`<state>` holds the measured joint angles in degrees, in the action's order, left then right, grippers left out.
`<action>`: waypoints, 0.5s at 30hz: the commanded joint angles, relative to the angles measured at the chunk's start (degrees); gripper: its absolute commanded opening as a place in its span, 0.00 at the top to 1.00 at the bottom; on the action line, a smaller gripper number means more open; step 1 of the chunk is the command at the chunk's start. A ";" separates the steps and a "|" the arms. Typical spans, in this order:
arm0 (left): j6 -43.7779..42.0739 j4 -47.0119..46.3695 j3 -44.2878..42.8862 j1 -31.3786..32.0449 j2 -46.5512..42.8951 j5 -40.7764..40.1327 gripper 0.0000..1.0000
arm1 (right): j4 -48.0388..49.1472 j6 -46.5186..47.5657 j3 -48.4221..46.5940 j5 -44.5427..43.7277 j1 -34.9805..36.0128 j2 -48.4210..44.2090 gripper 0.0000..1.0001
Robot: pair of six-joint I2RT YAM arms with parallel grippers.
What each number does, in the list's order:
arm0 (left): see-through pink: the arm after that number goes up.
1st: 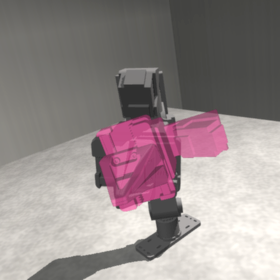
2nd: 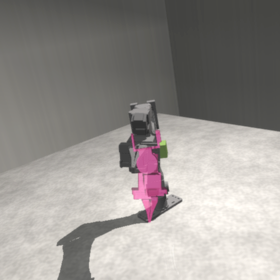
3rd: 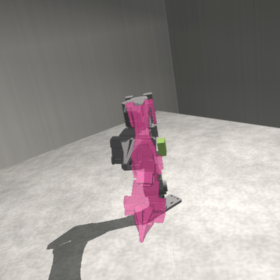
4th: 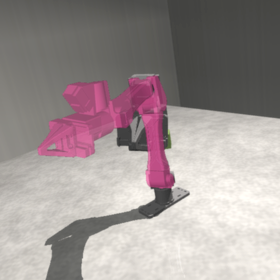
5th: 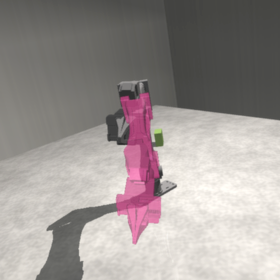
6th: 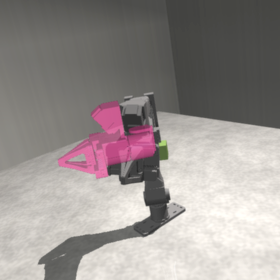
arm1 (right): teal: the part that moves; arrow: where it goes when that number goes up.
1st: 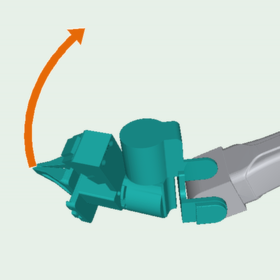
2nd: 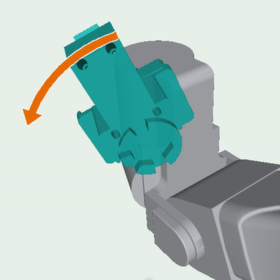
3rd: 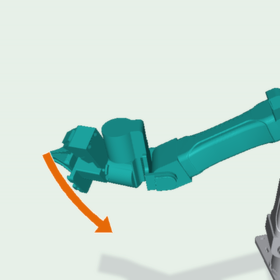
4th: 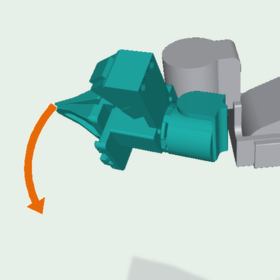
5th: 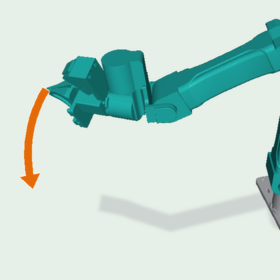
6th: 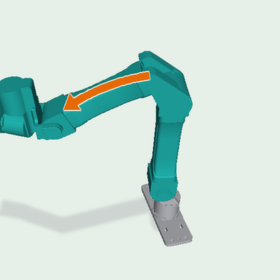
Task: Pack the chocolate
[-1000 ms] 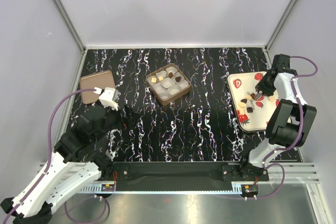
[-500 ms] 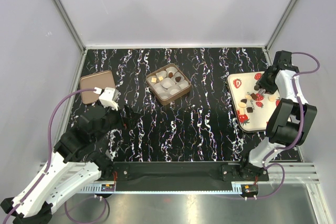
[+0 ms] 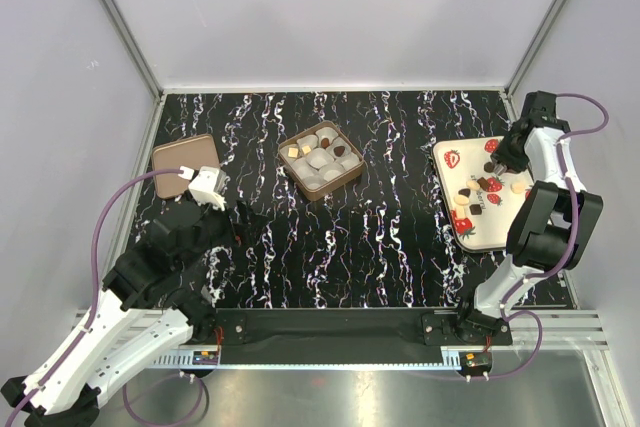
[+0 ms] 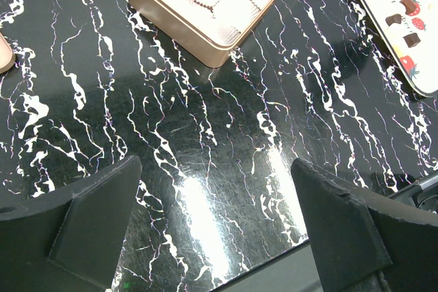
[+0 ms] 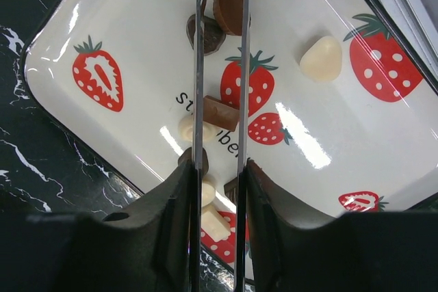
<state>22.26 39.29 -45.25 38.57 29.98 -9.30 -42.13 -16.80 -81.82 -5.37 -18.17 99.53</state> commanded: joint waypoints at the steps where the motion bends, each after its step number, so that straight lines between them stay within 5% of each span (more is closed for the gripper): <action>1: -0.90 -2.99 0.26 -0.07 0.17 -0.02 0.01 | -0.41 1.15 -3.96 -1.49 -0.28 -0.21 0.63; 15: -0.90 -2.90 0.34 -0.07 0.52 -0.10 0.01 | -1.46 0.27 -2.64 2.38 2.61 -5.39 0.68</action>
<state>22.26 39.29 -45.21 38.57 30.00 -9.30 -43.24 -16.49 -83.66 -4.47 -17.65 99.15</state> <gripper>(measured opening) 0.988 0.377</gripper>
